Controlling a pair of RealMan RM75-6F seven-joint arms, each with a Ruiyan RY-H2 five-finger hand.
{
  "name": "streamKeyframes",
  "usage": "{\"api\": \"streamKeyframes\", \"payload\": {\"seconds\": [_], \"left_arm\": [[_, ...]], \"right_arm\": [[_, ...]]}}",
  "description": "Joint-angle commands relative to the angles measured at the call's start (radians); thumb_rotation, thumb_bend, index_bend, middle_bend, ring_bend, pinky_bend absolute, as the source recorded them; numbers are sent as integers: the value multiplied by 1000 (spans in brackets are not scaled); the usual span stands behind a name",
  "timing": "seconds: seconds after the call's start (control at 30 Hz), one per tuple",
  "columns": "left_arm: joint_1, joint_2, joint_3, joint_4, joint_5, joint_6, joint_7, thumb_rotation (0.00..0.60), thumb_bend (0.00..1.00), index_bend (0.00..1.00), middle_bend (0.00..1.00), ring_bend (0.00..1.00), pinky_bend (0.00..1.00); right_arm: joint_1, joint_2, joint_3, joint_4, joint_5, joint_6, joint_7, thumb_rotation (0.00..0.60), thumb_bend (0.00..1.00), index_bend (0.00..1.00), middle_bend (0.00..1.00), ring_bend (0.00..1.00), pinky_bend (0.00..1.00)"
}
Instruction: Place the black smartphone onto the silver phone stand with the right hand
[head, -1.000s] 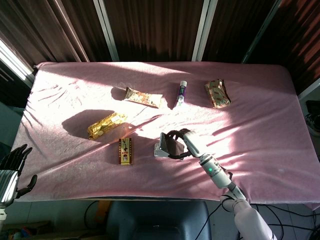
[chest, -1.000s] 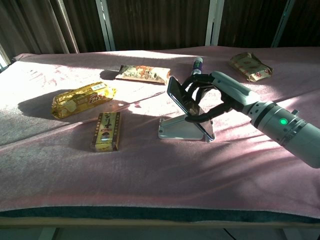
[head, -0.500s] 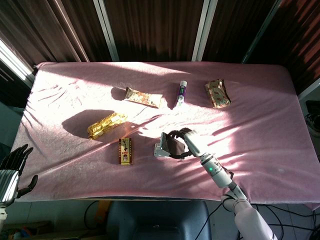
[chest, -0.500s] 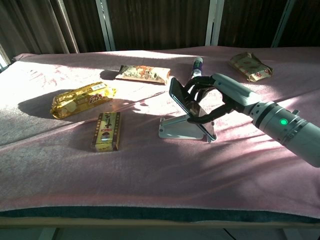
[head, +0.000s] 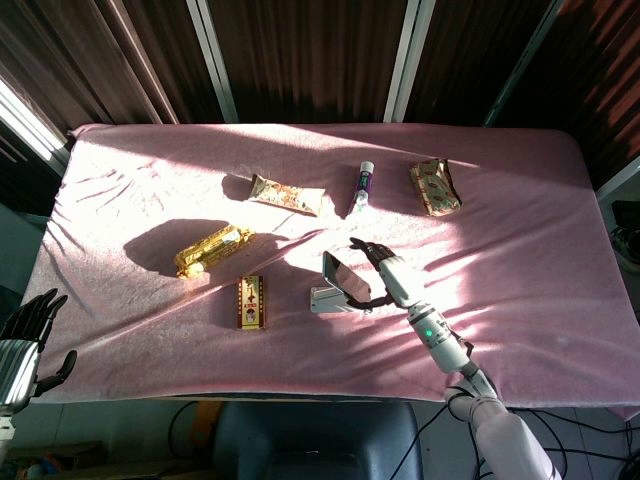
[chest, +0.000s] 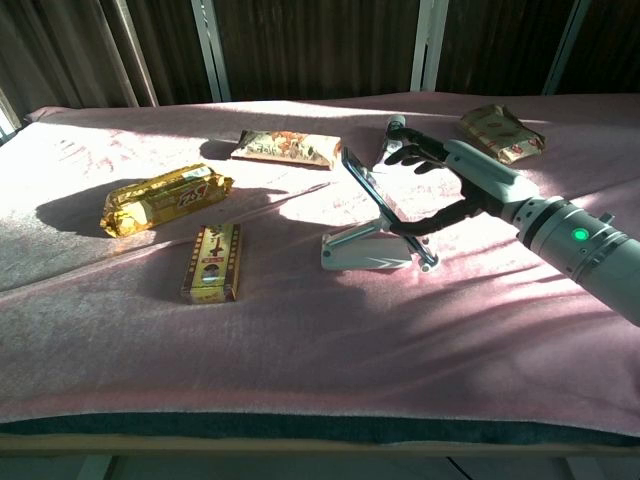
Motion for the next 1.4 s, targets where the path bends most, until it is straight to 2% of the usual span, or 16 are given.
{"api": "streamKeyframes", "payload": {"seconds": [0.03,0.33,0.53,0.63,0.73,0.83,0.93,0.97,1.07,1.1,1.17,1.2,1.27,1.4], "left_arm": [[0,0,0,0,0,0,0,600,366,0,13,22,123],[-1,-1,1,-1,4,1,3,600,366,0,14,21,123],[-1,0,2,-1,4,0,1,600,365,0,14,22,123],[1,1,2,0,6,5,-3,600,366,0,14,21,123],[2,2,2,0,6,7,-4,600,366,0,14,21,123],[2,2,2,0,6,8,-5,600,366,0,14,21,123],[3,2,2,0,6,9,-4,600,366,0,14,21,123],[4,2,2,0,6,11,-3,600,366,0,14,21,122],[8,1,1,1,6,19,1,600,363,0,13,21,123],[9,1,0,1,5,20,4,600,362,0,13,21,123],[9,-1,-1,2,3,21,11,600,359,0,13,21,123],[9,-2,-1,2,3,19,14,600,359,0,13,21,123],[5,-5,1,1,3,10,22,600,358,0,13,22,123],[1,-10,2,-3,4,2,42,600,358,0,13,22,122]], "right_arm": [[-6,7,-4,-8,-4,12,5,600,153,0,285,190,282],[-21,30,-9,-34,-9,41,16,600,151,0,285,190,282],[-43,62,-5,-67,-10,106,11,600,151,0,280,188,282],[-68,94,-5,-102,-11,150,-47,600,151,0,232,151,278],[-117,157,-11,-185,-11,197,-172,600,151,0,168,74,228],[-189,276,-23,-372,-6,235,-381,600,151,16,129,12,169],[-277,462,-50,-694,25,227,-680,600,151,46,95,1,128],[-315,553,-68,-852,60,197,-828,600,151,40,79,0,107],[-398,762,-113,-1226,190,145,-1170,600,151,0,3,0,10],[-422,798,-118,-1302,225,161,-1239,600,151,0,0,0,1],[-482,829,-120,-1392,250,241,-1304,600,151,0,0,0,0],[-508,827,-117,-1401,249,281,-1306,600,151,0,0,0,0],[-553,804,-113,-1374,226,359,-1318,600,151,0,0,0,0],[-591,811,-116,-1374,181,412,-1335,600,151,0,0,0,0]]}}
